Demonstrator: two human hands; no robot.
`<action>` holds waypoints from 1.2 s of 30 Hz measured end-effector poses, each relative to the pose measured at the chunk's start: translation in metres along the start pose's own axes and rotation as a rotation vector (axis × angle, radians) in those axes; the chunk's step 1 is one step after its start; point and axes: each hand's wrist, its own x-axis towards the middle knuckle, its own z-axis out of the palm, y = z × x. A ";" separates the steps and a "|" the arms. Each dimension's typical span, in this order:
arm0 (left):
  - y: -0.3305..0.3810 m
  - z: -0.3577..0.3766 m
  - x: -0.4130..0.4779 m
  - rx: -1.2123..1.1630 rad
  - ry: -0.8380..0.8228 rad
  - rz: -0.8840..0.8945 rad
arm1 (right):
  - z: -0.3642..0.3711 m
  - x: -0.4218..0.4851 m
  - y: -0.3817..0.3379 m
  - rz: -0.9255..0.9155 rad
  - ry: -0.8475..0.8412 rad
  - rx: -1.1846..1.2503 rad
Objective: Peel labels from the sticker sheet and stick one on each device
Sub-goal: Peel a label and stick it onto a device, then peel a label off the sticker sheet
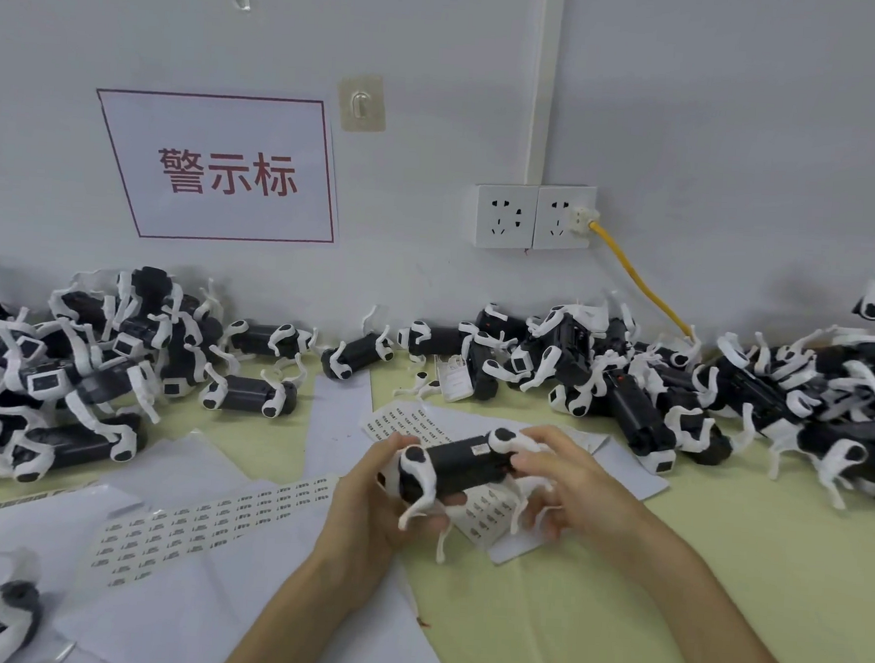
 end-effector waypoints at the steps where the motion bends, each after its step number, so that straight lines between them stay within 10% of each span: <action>1: 0.002 0.002 -0.001 0.020 0.027 0.004 | 0.000 -0.001 0.000 0.009 -0.046 0.019; 7: -0.001 -0.003 -0.003 0.182 -0.016 0.005 | 0.001 -0.012 -0.001 0.012 -0.230 -0.079; 13: -0.001 0.000 0.001 0.009 0.027 -0.056 | -0.005 -0.003 -0.006 0.083 0.034 0.081; 19: -0.001 0.003 0.000 0.011 0.035 -0.050 | -0.055 -0.014 -0.019 -0.427 -0.075 1.018; 22: -0.001 0.005 -0.001 0.002 0.053 -0.037 | -0.072 -0.016 -0.015 -0.482 -0.001 1.062; 29: 0.001 0.006 -0.001 -0.001 0.069 -0.042 | -0.019 0.010 0.004 -0.158 0.524 0.043; 36: 0.002 0.004 0.000 -0.014 0.067 0.057 | -0.001 0.018 0.039 -0.103 0.307 -1.012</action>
